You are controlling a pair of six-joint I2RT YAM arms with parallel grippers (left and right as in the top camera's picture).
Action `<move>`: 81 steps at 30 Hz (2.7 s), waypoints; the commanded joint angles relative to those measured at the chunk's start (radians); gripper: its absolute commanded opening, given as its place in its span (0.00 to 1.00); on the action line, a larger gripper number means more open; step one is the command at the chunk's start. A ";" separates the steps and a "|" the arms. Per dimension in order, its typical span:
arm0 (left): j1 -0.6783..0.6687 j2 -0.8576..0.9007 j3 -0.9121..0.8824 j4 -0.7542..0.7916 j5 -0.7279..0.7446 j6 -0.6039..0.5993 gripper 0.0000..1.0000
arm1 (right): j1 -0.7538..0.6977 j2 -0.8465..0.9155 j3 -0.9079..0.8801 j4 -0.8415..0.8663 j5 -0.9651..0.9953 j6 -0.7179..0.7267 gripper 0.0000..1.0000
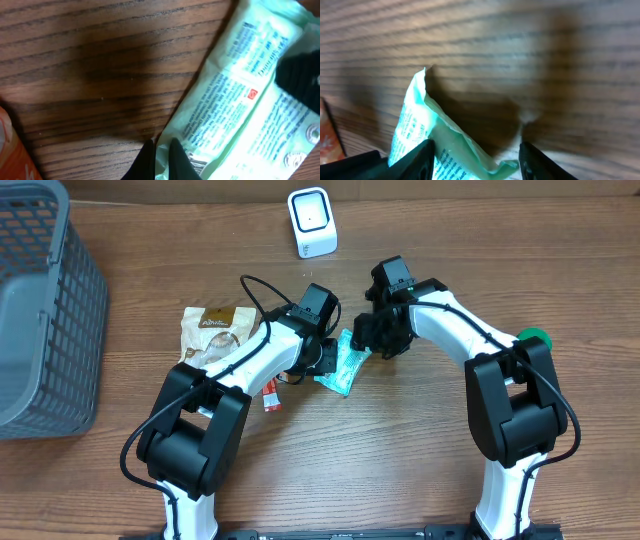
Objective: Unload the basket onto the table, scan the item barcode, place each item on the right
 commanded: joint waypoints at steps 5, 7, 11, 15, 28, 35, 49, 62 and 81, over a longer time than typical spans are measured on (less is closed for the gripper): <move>-0.009 0.040 0.004 0.001 -0.004 0.029 0.06 | -0.002 -0.025 -0.025 -0.127 0.010 -0.006 0.49; -0.009 0.040 0.010 0.000 -0.008 0.035 0.07 | -0.002 -0.026 -0.024 -0.144 0.009 -0.006 0.50; -0.006 0.039 0.058 -0.031 -0.033 0.064 0.07 | -0.002 -0.027 -0.019 -0.145 0.010 -0.006 0.52; -0.004 0.039 0.176 -0.153 -0.087 0.063 0.07 | -0.002 -0.027 -0.019 -0.143 0.010 -0.006 0.58; -0.008 0.041 0.172 -0.321 0.051 0.006 0.07 | -0.002 -0.027 -0.019 -0.162 0.009 -0.006 0.71; -0.009 0.041 0.088 -0.248 0.062 -0.005 0.08 | -0.002 -0.027 -0.019 -0.164 0.009 -0.003 0.71; -0.009 0.041 0.019 -0.154 0.061 -0.028 0.10 | -0.002 -0.027 -0.022 -0.158 -0.064 -0.003 0.65; -0.009 0.041 0.019 -0.156 0.058 -0.027 0.06 | -0.004 -0.027 -0.101 -0.038 -0.261 -0.006 0.19; -0.007 0.039 0.129 -0.251 -0.073 -0.027 0.04 | -0.073 -0.027 -0.101 -0.058 -0.259 -0.007 0.04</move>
